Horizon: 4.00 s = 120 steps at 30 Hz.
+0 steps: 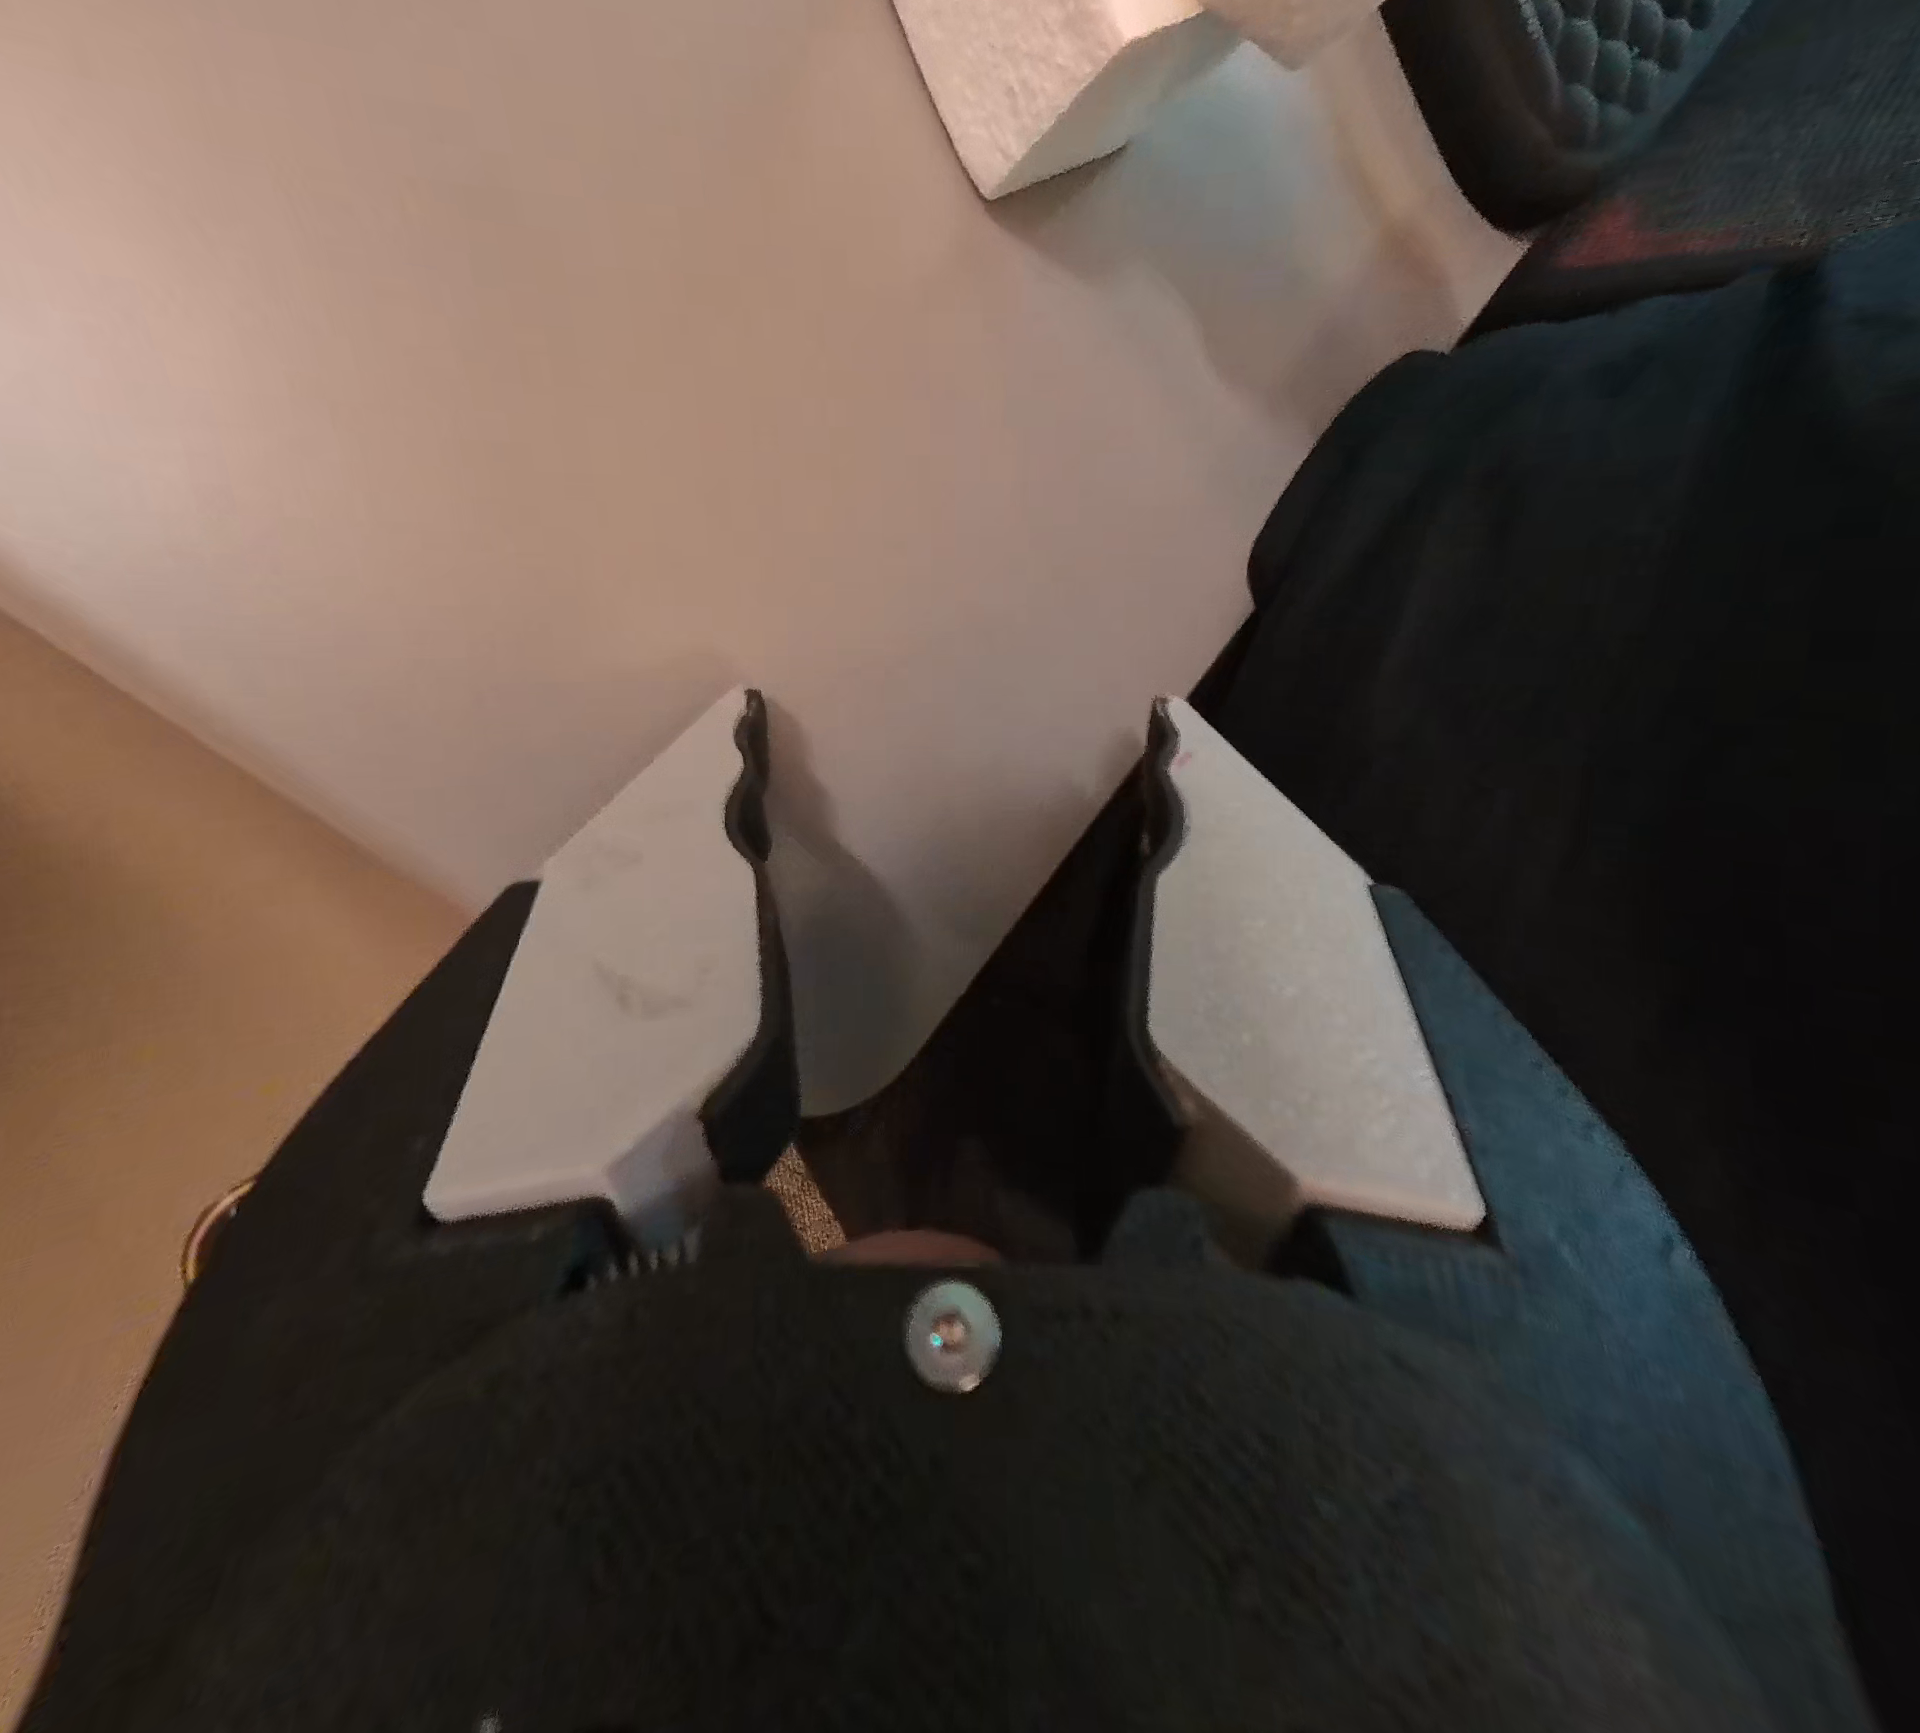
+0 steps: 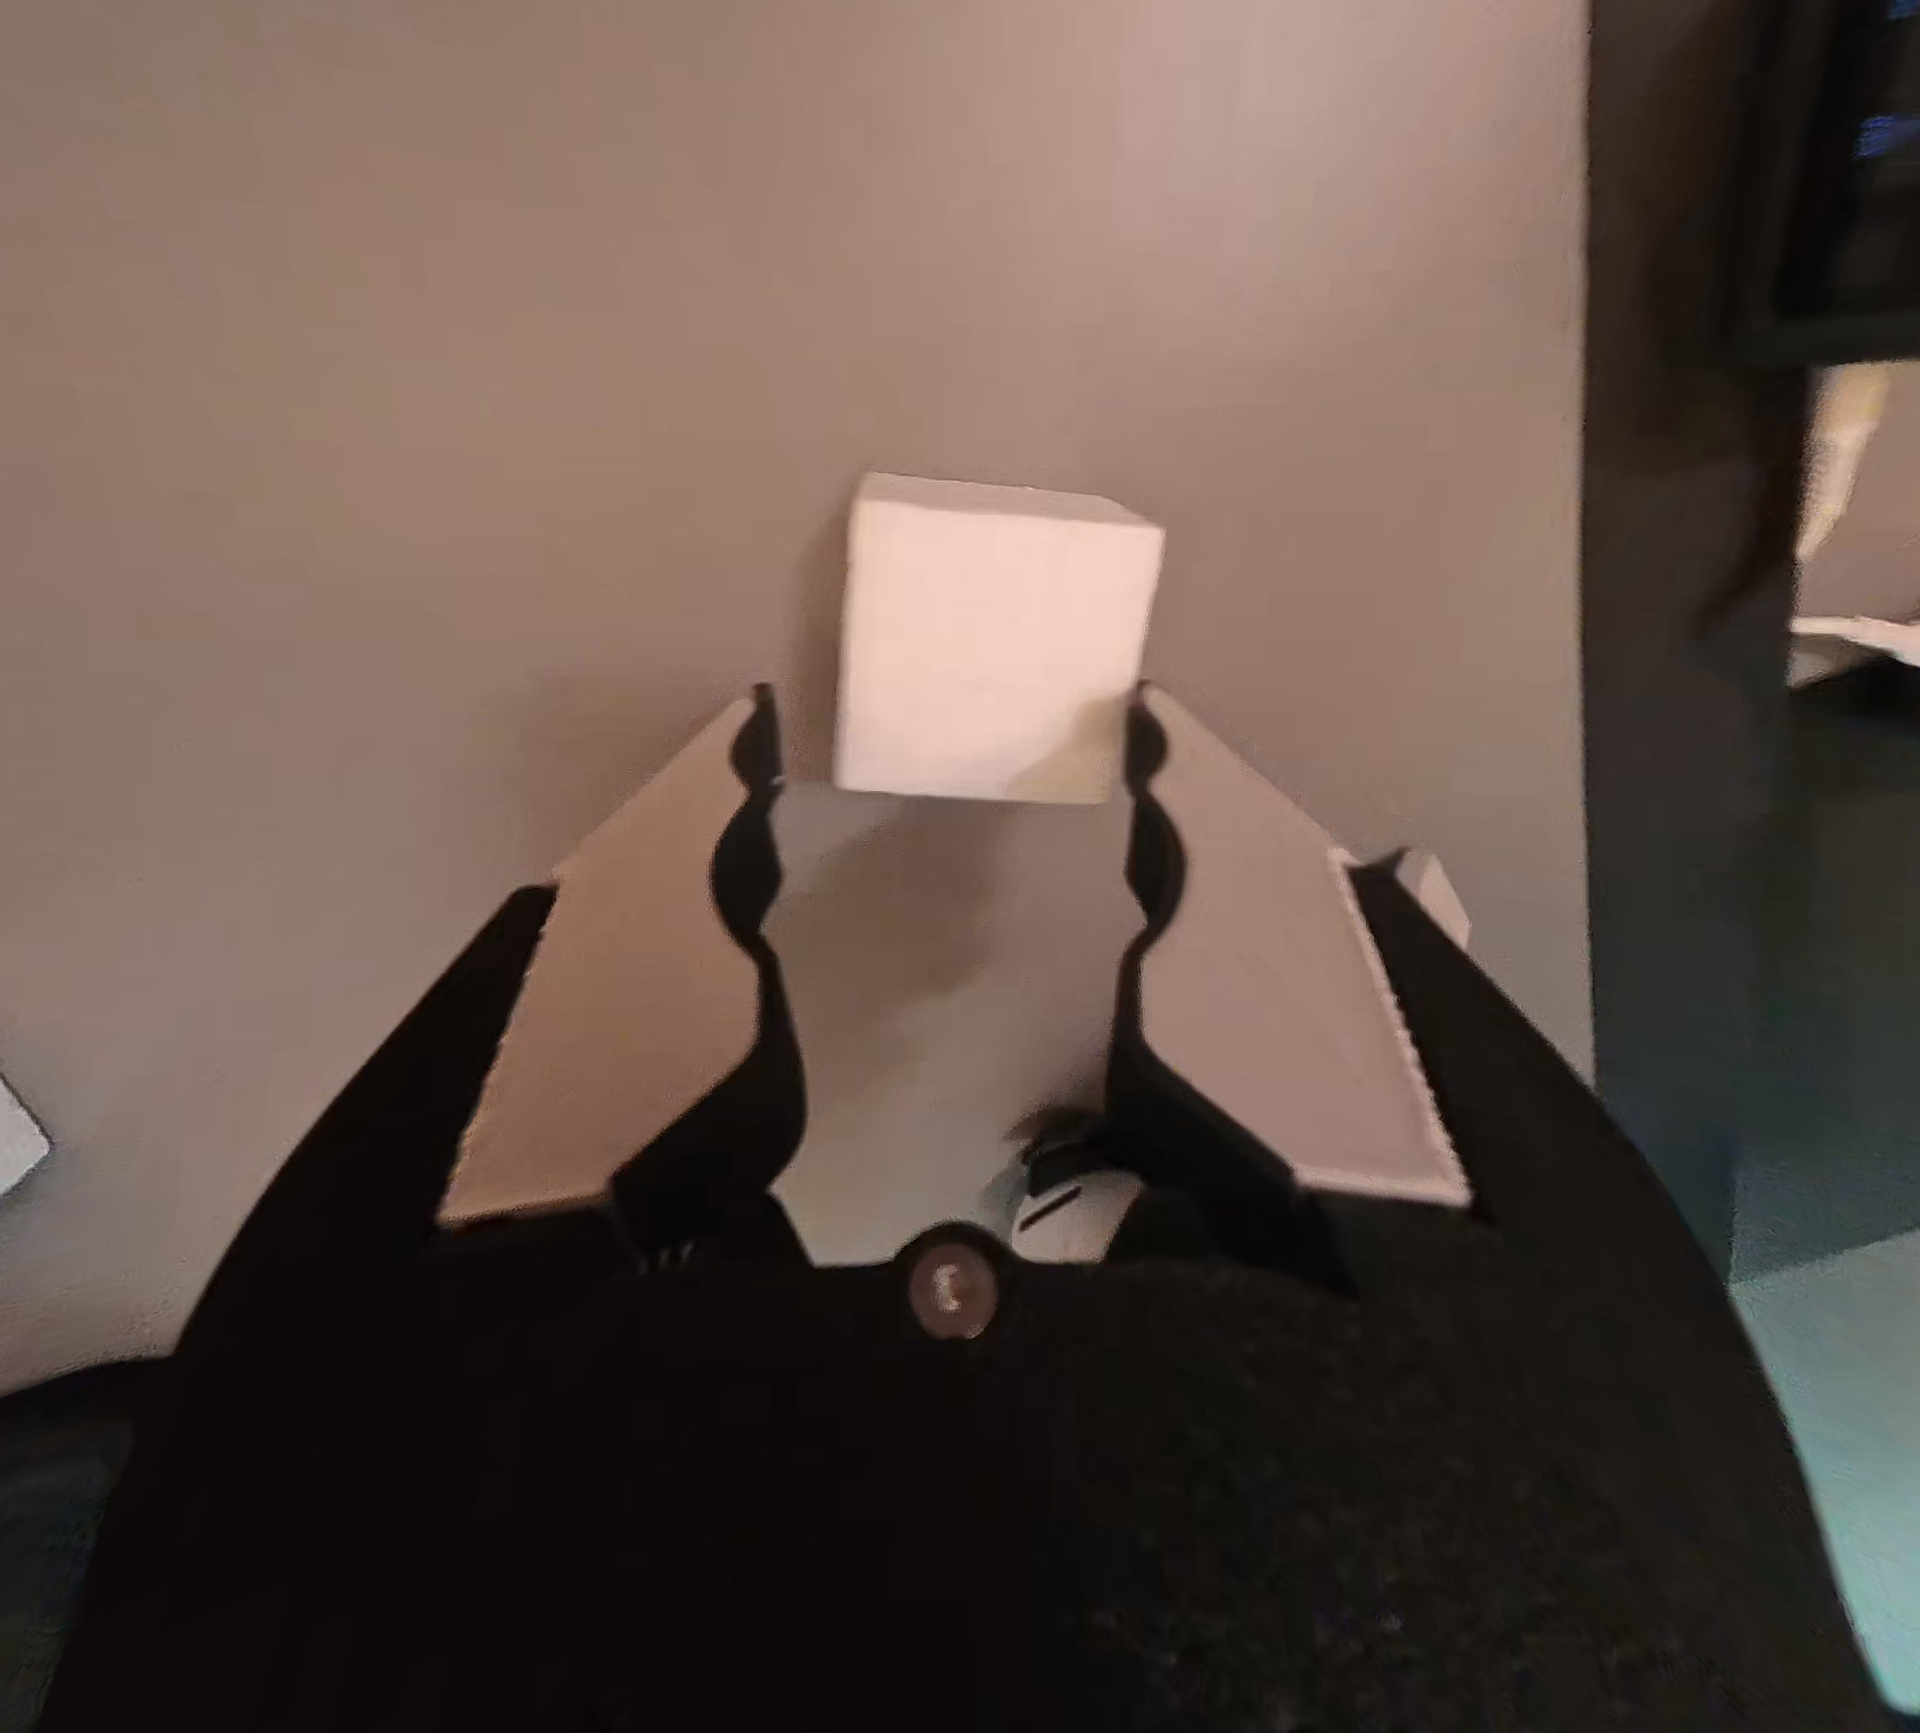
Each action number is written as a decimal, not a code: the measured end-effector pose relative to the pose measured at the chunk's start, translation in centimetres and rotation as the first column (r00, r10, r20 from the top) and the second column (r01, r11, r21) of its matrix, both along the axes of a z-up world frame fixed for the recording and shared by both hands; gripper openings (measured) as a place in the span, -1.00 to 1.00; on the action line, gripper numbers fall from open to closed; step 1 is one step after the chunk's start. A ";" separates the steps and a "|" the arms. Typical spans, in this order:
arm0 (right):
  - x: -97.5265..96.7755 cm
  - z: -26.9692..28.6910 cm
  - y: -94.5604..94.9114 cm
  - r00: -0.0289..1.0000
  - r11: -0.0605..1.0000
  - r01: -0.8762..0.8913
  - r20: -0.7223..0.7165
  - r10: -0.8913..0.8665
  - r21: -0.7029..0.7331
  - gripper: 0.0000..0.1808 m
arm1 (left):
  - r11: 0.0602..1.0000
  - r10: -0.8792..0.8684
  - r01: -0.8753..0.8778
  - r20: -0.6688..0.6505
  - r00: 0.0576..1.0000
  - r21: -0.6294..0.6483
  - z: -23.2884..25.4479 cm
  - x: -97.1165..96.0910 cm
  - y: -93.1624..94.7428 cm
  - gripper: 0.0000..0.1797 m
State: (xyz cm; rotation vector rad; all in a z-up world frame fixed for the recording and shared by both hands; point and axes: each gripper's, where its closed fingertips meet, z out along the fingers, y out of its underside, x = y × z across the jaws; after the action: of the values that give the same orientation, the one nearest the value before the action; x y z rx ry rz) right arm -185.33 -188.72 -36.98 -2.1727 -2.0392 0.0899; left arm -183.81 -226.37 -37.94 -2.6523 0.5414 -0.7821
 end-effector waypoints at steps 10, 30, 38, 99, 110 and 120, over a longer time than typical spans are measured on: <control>3.9 18.0 -12.4 0.966 0.991 -0.134 -0.227 0.124 -0.029 -0.38 | 0.985 -0.169 0.168 0.031 0.985 0.031 0.0 0.8 -0.3 -0.24; 10.0 19.0 -28.0 0.991 0.993 -0.119 -0.058 0.118 -0.017 -0.36 | 0.918 -0.391 0.384 0.057 0.919 0.100 0.6 0.9 -0.1 -0.24; 9.6 19.3 -28.4 0.986 0.992 -0.116 -0.121 0.110 -0.040 -0.38 | 0.912 -0.406 0.400 0.055 0.912 0.090 0.5 1.4 0.0 -0.24; 9.6 16.5 -27.8 0.843 0.989 0.066 -0.523 -0.127 -0.135 -0.34 | 0.904 -0.405 0.392 0.045 0.913 0.168 3.4 4.0 3.5 -0.23; 9.9 17.2 -28.3 0.851 0.991 0.063 -0.512 -0.115 -0.118 -0.33 | 0.888 -0.382 0.343 0.077 0.921 0.307 10.4 5.1 5.6 -0.08; 11.7 17.6 -28.4 0.852 0.990 0.089 -0.508 -0.131 -0.105 -0.27 | 0.829 -0.426 0.386 0.009 0.905 0.405 14.2 6.5 7.2 -0.03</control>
State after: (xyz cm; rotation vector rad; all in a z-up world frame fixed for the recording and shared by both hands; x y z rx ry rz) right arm -173.58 -217.10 -19.37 -2.0129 -1.6255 0.6719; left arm -177.36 -219.16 -23.70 -2.1346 1.1346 -0.8089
